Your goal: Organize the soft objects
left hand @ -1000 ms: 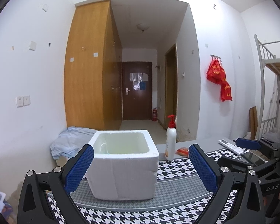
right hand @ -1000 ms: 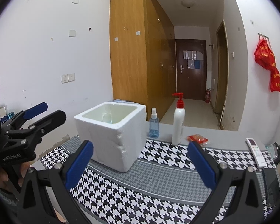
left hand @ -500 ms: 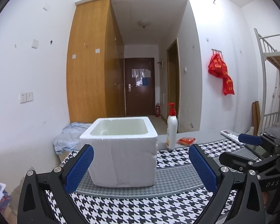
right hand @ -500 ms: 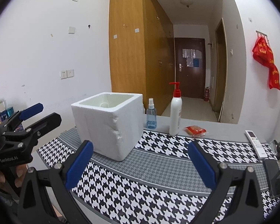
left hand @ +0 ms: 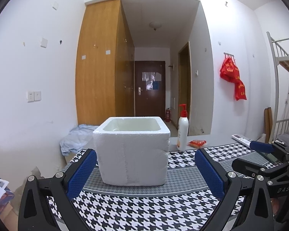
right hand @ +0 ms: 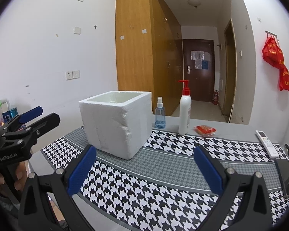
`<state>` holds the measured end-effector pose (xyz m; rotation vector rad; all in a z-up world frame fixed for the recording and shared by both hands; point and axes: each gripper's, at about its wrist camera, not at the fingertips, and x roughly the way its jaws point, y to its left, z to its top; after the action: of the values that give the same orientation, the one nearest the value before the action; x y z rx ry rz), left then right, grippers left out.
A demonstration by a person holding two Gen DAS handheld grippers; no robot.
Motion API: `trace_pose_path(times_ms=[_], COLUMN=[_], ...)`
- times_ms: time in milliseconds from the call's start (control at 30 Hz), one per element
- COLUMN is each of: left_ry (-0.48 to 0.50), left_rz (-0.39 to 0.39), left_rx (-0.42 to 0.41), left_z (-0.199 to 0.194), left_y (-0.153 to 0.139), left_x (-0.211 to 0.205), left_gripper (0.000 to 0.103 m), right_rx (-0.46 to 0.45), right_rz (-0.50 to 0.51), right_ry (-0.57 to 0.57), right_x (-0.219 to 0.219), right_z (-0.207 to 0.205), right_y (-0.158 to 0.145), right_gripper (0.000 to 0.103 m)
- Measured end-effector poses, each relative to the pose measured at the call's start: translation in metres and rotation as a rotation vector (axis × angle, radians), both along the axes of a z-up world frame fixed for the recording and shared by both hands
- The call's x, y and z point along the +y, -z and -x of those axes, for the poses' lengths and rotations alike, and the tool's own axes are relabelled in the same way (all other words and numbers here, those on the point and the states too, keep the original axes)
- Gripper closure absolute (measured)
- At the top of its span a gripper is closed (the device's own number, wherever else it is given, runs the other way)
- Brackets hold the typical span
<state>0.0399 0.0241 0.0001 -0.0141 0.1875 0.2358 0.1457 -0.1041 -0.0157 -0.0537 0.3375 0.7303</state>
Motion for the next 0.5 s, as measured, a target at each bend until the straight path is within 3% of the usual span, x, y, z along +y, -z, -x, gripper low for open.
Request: trace_pose_path(times_ms=[500], left_ry=[-0.016], left_rz=[0.011], left_rx=[0.033], left_z=[-0.0014], left_y=[0.0081], left_x=[0.0044], left_gripper=[0.001], right_rx=[0.001], right_rz=[-0.042], right_ry=[0.017], right_x=[-0.0061], right_z=[0.0046], right_y=[-0.0017], right_gripper=[0.001])
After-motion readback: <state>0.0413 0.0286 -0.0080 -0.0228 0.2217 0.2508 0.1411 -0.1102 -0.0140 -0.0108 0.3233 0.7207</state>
